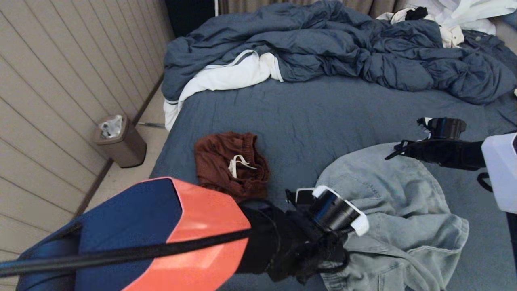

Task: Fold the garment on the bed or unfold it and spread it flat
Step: Unford the blue shorts

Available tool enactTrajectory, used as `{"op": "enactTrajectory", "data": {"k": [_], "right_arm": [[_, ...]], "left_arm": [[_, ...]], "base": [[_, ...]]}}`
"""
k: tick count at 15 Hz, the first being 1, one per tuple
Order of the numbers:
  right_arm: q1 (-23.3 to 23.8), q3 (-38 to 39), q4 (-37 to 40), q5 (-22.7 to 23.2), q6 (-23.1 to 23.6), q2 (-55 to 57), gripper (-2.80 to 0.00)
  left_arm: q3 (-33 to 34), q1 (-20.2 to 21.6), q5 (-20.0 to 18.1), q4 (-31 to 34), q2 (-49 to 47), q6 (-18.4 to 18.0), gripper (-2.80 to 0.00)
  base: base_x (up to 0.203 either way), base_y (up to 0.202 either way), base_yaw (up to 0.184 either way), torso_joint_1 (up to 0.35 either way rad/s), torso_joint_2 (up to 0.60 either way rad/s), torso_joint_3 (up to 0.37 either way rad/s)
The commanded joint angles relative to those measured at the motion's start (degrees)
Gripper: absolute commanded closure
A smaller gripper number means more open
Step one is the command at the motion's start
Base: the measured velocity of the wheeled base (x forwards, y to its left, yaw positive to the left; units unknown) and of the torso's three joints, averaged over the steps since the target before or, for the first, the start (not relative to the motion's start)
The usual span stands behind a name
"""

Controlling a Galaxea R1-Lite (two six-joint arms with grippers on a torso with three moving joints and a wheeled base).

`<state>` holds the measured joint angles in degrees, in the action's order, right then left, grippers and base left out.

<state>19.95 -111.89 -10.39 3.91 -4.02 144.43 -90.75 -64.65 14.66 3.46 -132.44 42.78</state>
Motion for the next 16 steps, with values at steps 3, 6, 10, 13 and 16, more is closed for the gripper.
{"op": "enactTrajectory", "data": {"k": [3,6,10,13,16], "right_arm": [[-0.1,0.0,-0.2,0.0,0.4,2.1,-2.8],[-0.1,0.0,-0.2,0.1,0.4,2.3,-2.8],[0.0,0.0,-0.2,0.1,0.5,2.6,-2.8],[0.0,0.0,-0.2,0.1,0.5,2.7,0.0],[0.0,0.0,-2.3,0.1,0.4,3.6,0.0]], "left_arm": [[5.4,-10.0,-0.6,0.0,2.0,1.3,0.0],[5.8,-15.4,-0.6,0.3,2.5,2.0,0.0],[5.8,-14.8,-0.1,-0.2,1.6,1.7,0.0],[5.9,-11.4,0.0,-0.3,1.6,1.8,0.0],[5.9,-8.7,0.1,-1.1,1.9,1.7,0.0]], "base": [[0.0,0.0,0.0,0.0,0.0,0.0],[0.0,0.0,0.0,0.0,0.0,0.0],[0.0,0.0,0.0,0.0,0.0,0.0],[0.0,0.0,0.0,0.0,0.0,0.0],[0.0,0.0,0.0,0.0,0.0,0.0]]}}
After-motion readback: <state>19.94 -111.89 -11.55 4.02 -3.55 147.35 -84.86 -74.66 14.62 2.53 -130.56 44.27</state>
